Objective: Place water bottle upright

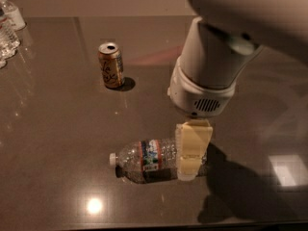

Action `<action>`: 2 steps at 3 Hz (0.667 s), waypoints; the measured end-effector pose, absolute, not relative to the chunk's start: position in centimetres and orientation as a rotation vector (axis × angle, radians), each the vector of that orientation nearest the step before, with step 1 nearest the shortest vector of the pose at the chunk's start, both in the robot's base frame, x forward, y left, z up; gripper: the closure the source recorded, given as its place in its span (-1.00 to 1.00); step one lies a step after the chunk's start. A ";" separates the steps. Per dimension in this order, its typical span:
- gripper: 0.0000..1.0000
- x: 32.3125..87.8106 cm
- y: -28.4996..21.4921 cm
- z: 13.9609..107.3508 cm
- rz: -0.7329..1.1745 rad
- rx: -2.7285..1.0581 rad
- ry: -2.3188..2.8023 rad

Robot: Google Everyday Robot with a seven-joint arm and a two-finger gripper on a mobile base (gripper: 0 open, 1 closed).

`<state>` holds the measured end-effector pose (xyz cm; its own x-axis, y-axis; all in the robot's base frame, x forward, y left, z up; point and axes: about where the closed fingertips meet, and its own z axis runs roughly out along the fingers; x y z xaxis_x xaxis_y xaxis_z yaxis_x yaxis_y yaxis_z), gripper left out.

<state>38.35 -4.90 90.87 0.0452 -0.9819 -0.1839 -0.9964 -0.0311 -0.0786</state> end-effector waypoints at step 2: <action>-1.00 37.2 -1.0 87.9 0.082 -2.225 2.023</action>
Offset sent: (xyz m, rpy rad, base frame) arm -0.0121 0.0547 -0.0558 -0.0824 0.0506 0.0649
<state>37.19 -0.99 87.90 0.0980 -0.9867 -0.1299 -0.9940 -0.0905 -0.0620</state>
